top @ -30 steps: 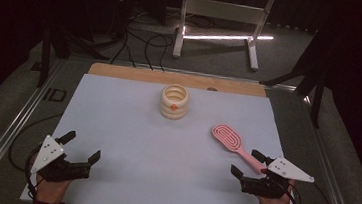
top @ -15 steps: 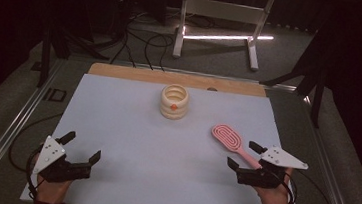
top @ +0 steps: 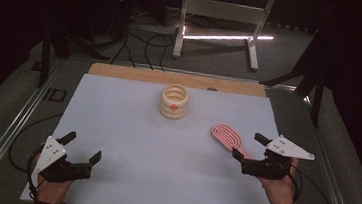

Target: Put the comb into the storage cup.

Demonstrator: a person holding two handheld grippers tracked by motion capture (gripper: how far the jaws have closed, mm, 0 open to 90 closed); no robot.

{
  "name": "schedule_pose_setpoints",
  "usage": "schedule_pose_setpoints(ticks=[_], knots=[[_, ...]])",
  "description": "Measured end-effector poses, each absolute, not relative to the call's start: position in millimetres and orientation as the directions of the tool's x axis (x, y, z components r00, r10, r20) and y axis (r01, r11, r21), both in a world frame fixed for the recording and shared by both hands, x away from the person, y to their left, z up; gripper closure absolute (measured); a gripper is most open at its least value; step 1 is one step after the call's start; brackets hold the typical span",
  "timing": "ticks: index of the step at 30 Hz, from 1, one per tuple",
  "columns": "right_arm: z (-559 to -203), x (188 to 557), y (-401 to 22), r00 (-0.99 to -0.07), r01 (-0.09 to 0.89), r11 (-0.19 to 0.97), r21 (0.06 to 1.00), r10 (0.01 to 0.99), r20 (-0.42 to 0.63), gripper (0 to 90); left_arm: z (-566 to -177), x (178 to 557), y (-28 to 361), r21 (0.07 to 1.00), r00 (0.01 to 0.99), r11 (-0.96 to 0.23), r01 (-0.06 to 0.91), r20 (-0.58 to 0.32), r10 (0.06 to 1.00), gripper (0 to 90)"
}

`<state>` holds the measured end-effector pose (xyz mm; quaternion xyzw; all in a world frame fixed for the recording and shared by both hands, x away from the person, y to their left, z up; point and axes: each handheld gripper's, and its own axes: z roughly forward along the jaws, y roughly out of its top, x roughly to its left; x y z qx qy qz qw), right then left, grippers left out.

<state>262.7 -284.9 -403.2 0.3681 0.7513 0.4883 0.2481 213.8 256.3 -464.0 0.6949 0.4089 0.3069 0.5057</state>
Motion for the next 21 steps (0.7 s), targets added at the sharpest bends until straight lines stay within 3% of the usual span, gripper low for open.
schedule_pose_setpoints(ticks=[21], knots=[[-398.8, 289.3, -289.8, -0.594, 0.357, 0.289, 0.888, 0.804, -0.023, 7.5, -464.0, 213.1, 258.4, 0.958, 0.465, -0.142, 0.248, 0.010, 0.885, 0.2]])
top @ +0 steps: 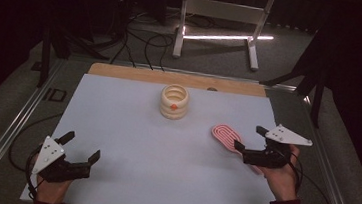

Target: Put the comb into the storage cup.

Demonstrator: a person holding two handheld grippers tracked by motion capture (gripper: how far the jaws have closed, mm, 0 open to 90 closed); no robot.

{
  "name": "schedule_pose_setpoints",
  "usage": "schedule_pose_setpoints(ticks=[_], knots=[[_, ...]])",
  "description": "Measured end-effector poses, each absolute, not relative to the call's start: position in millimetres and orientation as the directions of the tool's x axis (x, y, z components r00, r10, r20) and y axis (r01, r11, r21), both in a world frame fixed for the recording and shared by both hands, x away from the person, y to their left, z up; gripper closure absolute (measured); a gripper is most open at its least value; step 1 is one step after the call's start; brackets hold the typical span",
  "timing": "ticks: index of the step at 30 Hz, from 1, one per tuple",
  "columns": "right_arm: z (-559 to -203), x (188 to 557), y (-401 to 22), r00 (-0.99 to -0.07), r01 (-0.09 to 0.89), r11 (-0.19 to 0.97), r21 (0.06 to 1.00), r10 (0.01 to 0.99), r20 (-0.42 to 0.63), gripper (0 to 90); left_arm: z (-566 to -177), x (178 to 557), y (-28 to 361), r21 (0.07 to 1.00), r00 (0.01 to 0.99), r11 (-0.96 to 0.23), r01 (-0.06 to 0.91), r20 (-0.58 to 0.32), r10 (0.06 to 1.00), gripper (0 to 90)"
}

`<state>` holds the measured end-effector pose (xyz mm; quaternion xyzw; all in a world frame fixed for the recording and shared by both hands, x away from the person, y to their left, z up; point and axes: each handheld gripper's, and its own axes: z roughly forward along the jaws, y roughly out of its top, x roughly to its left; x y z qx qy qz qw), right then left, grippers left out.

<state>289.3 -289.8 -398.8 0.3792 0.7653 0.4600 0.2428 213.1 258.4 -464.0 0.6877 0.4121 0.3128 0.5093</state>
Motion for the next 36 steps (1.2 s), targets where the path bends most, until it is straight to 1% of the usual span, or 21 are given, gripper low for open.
schedule_pose_setpoints(ticks=[11, 21, 24, 36], knots=[[-399.4, 304.3, -297.9, -0.584, 0.389, 0.287, 0.875, 0.811, -0.006, 7.5, -464.8, 213.3, 259.8, 0.958, 0.462, -0.137, 0.251, 0.006, 0.887, 0.2], [-400.3, 313.7, -300.1, -0.582, 0.408, 0.311, 0.859, 0.813, -0.018, 7.5, -465.6, 213.9, 259.7, 0.957, 0.465, -0.138, 0.255, 0.003, 0.885, 0.2], [-403.6, 317.0, -302.2, -0.578, 0.426, 0.308, 0.851, 0.816, -0.005, 7.5, -465.9, 214.0, 259.9, 0.956, 0.465, -0.139, 0.258, 0.004, 0.886, 0.2], [-416.0, 330.0, -310.9, -0.568, 0.473, 0.353, 0.807, 0.822, -0.027, 7.5, -466.1, 213.8, 259.6, 0.956, 0.465, -0.136, 0.258, 0.001, 0.885, 0.2]])
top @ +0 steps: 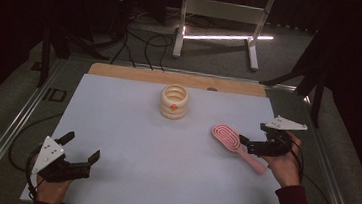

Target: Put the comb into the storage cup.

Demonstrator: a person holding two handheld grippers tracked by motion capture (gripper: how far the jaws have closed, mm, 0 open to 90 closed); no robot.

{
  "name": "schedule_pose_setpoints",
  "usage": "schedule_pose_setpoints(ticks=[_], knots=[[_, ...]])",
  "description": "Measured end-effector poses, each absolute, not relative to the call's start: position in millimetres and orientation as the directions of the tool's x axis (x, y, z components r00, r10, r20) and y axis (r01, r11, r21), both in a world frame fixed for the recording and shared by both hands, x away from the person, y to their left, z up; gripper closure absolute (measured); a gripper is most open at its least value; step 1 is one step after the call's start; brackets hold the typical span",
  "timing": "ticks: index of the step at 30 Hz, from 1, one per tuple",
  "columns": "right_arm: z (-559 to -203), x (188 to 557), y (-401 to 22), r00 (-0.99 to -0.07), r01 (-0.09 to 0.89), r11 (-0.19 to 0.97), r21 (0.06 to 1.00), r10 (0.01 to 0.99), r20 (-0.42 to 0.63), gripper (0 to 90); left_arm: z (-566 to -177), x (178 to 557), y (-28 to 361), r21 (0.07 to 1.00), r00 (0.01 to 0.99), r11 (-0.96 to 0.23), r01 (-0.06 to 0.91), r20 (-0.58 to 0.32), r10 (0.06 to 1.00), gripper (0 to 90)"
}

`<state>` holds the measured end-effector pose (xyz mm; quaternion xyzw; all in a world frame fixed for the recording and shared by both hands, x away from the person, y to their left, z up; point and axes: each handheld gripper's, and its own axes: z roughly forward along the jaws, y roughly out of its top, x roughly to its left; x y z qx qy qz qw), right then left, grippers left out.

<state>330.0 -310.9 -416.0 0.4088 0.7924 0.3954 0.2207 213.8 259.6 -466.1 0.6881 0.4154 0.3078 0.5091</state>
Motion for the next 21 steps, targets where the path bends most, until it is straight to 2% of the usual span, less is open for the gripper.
schedule_pose_setpoints(ticks=[11, 21], knots=[[-423.1, 335.0, -309.7, -0.595, 0.484, 0.400, 0.778, 0.803, -0.042, 7.6, -466.4, 213.9, 259.6, 0.956, 0.466, -0.135, 0.260, -0.002, 0.885, 0.2], [-436.5, 343.6, -314.1, -0.596, 0.532, 0.432, 0.728, 0.802, -0.040, 7.7, -466.9, 214.2, 259.4, 0.956, 0.467, -0.136, 0.262, -0.002, 0.884, 0.2]])
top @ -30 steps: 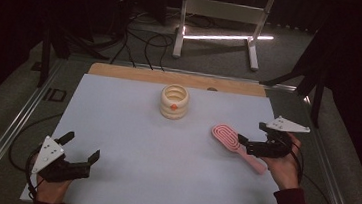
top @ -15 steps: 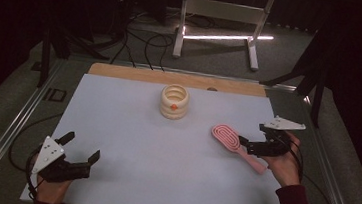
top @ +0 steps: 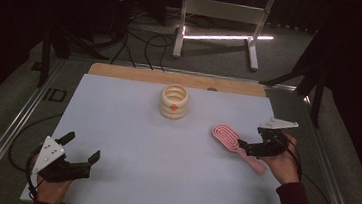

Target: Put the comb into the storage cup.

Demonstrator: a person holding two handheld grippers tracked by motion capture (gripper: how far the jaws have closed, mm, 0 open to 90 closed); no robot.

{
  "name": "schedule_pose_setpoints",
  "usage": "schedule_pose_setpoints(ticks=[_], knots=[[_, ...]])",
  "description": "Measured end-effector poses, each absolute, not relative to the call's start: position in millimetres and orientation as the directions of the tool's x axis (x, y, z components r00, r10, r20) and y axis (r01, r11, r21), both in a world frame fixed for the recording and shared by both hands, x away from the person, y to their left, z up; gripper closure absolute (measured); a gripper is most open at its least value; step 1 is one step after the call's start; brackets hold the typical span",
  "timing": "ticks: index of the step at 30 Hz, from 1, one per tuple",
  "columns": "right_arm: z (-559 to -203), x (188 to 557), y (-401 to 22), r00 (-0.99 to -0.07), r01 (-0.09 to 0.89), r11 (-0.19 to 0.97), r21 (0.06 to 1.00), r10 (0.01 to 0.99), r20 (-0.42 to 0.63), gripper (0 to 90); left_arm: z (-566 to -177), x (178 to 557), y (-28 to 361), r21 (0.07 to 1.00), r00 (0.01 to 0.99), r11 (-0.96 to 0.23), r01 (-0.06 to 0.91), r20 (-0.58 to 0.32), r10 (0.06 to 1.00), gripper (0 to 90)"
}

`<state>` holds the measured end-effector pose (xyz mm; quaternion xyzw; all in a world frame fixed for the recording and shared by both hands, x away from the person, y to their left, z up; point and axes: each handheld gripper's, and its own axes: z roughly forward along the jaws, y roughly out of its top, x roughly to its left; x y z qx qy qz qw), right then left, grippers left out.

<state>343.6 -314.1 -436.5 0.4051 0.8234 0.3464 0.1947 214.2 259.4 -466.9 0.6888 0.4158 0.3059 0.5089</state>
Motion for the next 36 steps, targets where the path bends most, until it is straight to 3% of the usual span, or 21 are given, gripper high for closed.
schedule_pose_setpoints(ticks=[36], knots=[[-473.5, 359.9, -305.7, -0.639, 0.617, 0.573, 0.539, 0.765, -0.080, 8.1, -469.0, 215.3, 257.0, 0.952, 0.478, -0.144, 0.271, -0.003, 0.879, 0.2]])
